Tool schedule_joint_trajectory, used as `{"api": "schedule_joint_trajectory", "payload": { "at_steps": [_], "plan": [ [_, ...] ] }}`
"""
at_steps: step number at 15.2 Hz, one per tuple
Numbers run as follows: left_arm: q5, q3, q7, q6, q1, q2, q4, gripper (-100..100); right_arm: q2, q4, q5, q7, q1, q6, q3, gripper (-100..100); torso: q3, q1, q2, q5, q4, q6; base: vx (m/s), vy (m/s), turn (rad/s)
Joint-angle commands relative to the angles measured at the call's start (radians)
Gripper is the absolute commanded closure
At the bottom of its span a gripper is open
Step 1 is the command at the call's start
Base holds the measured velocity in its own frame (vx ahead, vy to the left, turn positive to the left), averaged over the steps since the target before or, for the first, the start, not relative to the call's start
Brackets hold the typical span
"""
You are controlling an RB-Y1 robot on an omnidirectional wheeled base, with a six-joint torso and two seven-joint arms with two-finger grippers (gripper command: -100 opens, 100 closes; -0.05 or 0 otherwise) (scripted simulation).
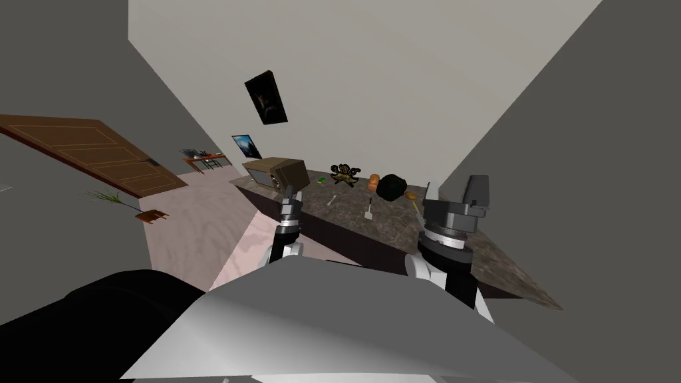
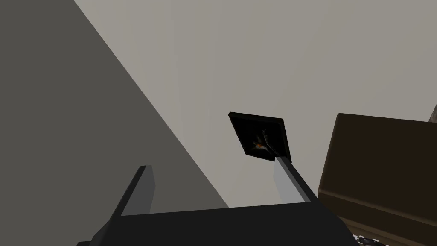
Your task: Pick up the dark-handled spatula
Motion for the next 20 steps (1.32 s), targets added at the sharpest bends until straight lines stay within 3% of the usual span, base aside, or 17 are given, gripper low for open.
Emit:
{"api": "schedule_joint_trajectory", "payload": {
  "at_steps": [1,3,5,8,9,10,15,17,18,20],
  "plan": [
    [0.000,0.000,0.000,0.000,0.000,0.000,0.000,0,-0.041,0.006,0.000,-0.014,-0.007,0.015,-0.008,-100,0.000,0.000,0.000,0.000,0.000,0.000,-0.018,0.012,-0.003],
    [0.000,0.000,0.000,0.000,0.000,0.000,0.000,0,-0.069,0.012,-0.001,-0.028,-0.015,0.030,-0.016,-100,0.001,0.001,0.002,0.000,0.000,0.000,-0.040,0.017,-0.005],
    [0.000,0.000,0.000,0.000,0.000,0.000,0.000,0,-0.122,0.031,-0.002,-0.070,-0.038,0.076,-0.040,-100,0.001,0.001,0.003,0.000,0.001,0.000,-0.039,0.020,0.002],
    [0.000,0.000,0.000,0.000,0.000,0.000,0.000,0,-0.148,0.044,-0.003,-0.098,-0.053,0.107,-0.055,-100,0.001,0.002,0.002,0.000,0.001,0.000,-0.031,0.028,0.005],
    [0.000,0.000,0.000,0.000,0.000,0.000,0.000,0,-0.170,0.060,-0.005,-0.130,-0.070,0.141,-0.072,-100,0.001,0.002,0.002,0.000,0.000,0.000,-0.022,0.026,0.009],
    [0.000,0.000,0.000,0.000,0.000,0.000,0.000,0,-0.170,0.060,-0.005,-0.130,-0.070,0.141,-0.072,-100,0.001,0.001,0.002,0.000,0.000,0.000,-0.017,0.023,0.009],
    [0.000,0.000,0.000,0.000,0.000,0.000,0.000,0,-0.225,0.121,-0.010,-0.236,-0.136,0.251,-0.130,-100,0.000,0.001,0.001,0.000,0.000,0.000,-0.014,0.024,0.018],
    [0.000,0.000,0.000,0.000,0.000,0.000,0.000,0,-0.225,0.121,-0.010,-0.249,-0.136,0.271,-0.130,-100,0.000,0.001,0.001,0.000,0.000,0.000,-0.011,0.021,0.012],
    [0.000,0.000,0.000,0.000,0.000,0.000,0.000,0,-0.239,0.146,-0.012,-0.287,-0.161,0.309,-0.151,-100,0.000,0.001,0.000,0.000,0.000,0.000,-0.008,0.017,0.023],
    [0.000,0.000,0.000,0.000,0.000,0.000,0.000,0,-0.239,0.146,-0.012,-0.295,-0.161,0.322,-0.151,-100,0.000,0.001,0.000,0.000,0.000,0.000,-0.007,0.015,0.017]
  ]
}}
